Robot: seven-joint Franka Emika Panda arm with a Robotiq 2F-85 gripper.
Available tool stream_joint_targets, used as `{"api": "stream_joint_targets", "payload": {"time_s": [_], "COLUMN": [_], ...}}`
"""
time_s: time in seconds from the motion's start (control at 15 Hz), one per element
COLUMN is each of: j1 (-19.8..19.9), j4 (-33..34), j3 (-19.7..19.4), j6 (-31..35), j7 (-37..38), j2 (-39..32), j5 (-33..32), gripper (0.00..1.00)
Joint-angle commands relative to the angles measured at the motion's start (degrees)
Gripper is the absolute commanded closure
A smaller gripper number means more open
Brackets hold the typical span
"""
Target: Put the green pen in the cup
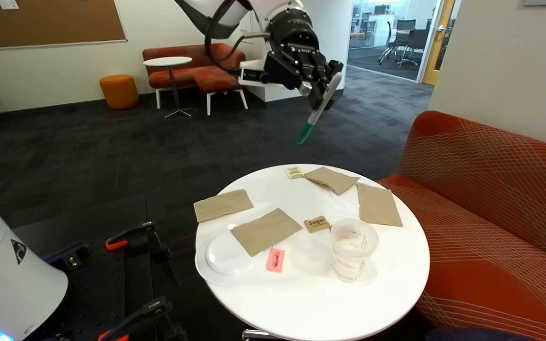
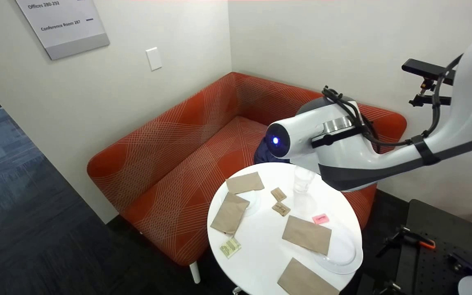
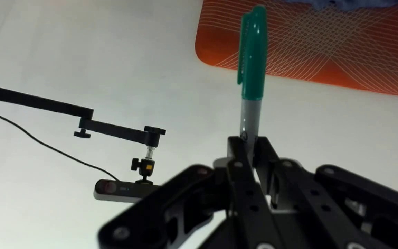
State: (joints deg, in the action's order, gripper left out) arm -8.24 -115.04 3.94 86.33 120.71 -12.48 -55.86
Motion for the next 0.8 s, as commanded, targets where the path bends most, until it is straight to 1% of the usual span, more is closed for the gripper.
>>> {"api": "stream_joint_targets", "payload": {"time_s": [0.0, 0.27, 0.47, 0.73], "j1": [-0.2, 0.2, 0.5, 1.4], "j4": [1.5, 1.5, 1.6, 1.3], "j3": [0.2, 0.1, -0.1, -0.6], "j6": [-1.6, -0.2, 0.7, 2.6], "j7": [-1.6, -0.3, 2.5, 7.4], "j2": [-2.2, -3.9, -5.3, -6.9], "j5": [-4.1, -8.7, -11.4, -13.2], "gripper": [0.97, 0.97, 0.97, 0.97]}}
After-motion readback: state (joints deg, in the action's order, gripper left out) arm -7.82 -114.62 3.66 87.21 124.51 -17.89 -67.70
